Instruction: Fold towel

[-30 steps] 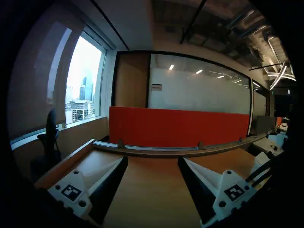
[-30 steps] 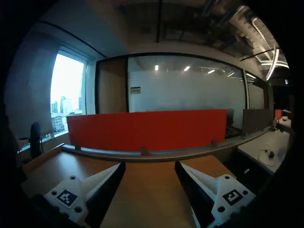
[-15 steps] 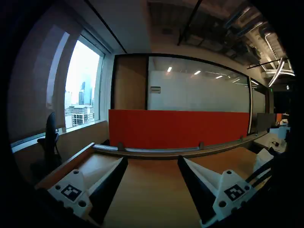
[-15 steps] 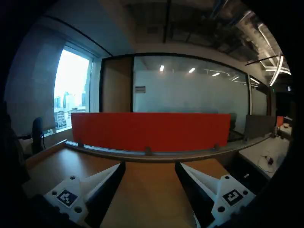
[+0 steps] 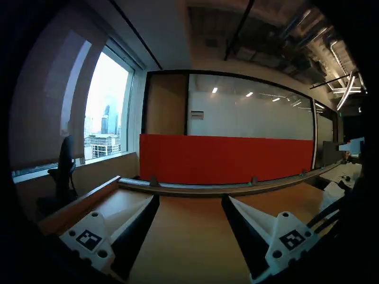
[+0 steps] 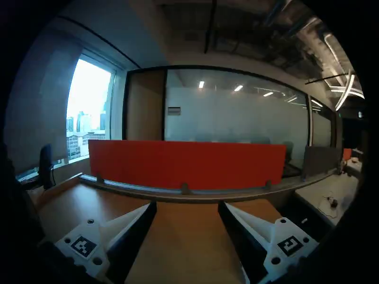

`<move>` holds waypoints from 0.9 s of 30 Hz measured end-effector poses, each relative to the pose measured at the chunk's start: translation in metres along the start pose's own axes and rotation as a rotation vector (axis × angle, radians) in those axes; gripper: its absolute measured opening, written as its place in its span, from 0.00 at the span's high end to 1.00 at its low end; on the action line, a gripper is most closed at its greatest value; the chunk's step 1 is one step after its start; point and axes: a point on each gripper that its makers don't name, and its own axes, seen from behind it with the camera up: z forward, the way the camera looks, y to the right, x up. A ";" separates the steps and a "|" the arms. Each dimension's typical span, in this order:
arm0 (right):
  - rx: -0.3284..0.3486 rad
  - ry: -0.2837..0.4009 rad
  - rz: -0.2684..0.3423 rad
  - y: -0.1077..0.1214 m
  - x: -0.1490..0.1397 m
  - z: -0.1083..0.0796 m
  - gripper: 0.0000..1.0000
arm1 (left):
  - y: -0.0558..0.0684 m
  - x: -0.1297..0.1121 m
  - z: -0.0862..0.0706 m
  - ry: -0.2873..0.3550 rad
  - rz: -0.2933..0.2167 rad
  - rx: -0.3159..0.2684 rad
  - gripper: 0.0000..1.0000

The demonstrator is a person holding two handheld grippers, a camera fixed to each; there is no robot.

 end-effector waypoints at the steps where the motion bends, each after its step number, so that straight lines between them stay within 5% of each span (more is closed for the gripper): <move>1: -0.002 0.002 0.001 -0.001 0.000 0.000 0.00 | -0.001 -0.005 0.000 0.001 0.000 0.003 0.03; 27: -0.007 0.013 -0.018 -0.020 -0.051 0.015 0.00 | -0.014 -0.113 0.000 0.035 0.023 0.014 0.03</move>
